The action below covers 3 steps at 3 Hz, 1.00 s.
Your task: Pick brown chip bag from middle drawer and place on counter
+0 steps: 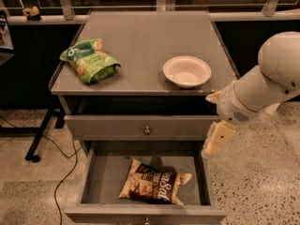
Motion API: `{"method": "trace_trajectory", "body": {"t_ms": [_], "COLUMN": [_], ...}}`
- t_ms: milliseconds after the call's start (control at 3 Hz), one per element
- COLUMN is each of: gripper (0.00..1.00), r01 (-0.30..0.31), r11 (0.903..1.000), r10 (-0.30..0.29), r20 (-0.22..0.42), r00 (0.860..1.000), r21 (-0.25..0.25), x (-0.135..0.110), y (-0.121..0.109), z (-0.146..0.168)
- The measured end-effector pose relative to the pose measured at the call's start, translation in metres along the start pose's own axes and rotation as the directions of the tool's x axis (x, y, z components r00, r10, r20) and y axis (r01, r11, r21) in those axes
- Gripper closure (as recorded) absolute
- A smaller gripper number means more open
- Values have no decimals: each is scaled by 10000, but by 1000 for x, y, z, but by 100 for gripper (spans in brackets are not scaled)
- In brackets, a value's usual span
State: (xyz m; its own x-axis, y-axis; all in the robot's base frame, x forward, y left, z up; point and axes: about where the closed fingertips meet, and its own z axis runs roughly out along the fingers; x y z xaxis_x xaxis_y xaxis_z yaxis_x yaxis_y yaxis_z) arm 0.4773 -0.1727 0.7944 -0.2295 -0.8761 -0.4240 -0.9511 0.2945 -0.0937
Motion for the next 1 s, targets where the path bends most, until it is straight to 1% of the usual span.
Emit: {"method": "trace_trajectory", "body": {"t_ms": [333, 667, 1000], "gripper": [0, 0, 0], "r01": [152, -221, -639], "r11": [9997, 9990, 9979], "r10": [-151, 226, 639], "r20": [-37, -124, -25], "r00": [9999, 9997, 9980], "r21": [216, 396, 134], "x": [-3, 12, 32], "y": [3, 8, 17], "z": [0, 18, 47]}}
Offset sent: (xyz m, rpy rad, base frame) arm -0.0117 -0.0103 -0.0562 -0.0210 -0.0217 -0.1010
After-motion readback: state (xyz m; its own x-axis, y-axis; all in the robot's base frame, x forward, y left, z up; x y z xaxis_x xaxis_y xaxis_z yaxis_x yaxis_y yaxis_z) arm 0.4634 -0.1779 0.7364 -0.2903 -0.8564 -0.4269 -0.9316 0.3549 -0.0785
